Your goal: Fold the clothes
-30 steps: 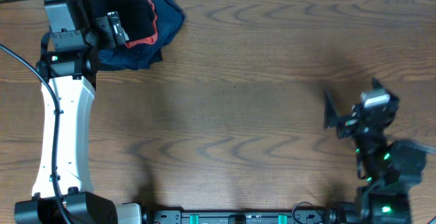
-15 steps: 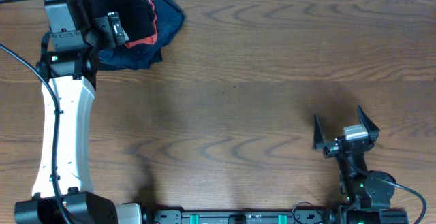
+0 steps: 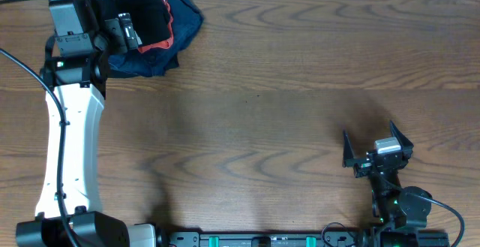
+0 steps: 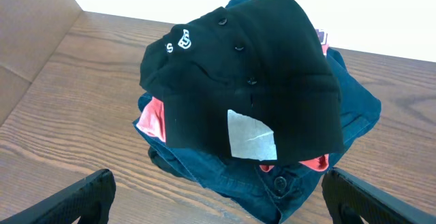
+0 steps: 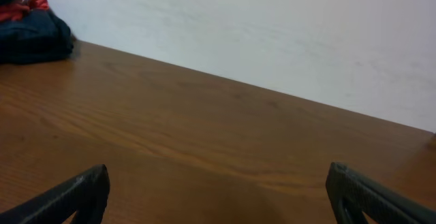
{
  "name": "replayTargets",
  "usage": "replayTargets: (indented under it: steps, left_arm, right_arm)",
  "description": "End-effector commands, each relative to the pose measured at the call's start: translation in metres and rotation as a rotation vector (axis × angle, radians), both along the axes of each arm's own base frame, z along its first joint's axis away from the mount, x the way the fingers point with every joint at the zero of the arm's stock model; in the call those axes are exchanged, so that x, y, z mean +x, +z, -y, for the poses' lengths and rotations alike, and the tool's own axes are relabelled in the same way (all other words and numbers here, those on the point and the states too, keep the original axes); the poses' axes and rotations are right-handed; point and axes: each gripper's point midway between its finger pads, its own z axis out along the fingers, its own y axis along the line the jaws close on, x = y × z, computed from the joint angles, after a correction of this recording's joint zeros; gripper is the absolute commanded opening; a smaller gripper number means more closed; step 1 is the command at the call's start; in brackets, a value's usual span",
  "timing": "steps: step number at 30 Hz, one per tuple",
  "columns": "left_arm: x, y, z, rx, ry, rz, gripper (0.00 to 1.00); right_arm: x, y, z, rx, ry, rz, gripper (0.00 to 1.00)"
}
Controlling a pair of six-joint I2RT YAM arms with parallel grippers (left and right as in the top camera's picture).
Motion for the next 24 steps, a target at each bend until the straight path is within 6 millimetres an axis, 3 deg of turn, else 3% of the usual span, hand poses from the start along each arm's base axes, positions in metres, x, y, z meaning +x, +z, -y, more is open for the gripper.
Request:
replayTargets:
  steps: [1, 24]
  left_arm:
    - [0.0004, -0.001, 0.0, 0.012, -0.006, -0.007, 0.98]
    - [-0.0062, -0.0021, -0.0023, 0.009, 0.001, -0.026, 0.98]
  right_arm:
    - [-0.0002, -0.0012, -0.0008, 0.008, 0.0, -0.002, 0.99]
    - [-0.0002, -0.0012, -0.0008, 0.008, 0.0, -0.002, 0.99]
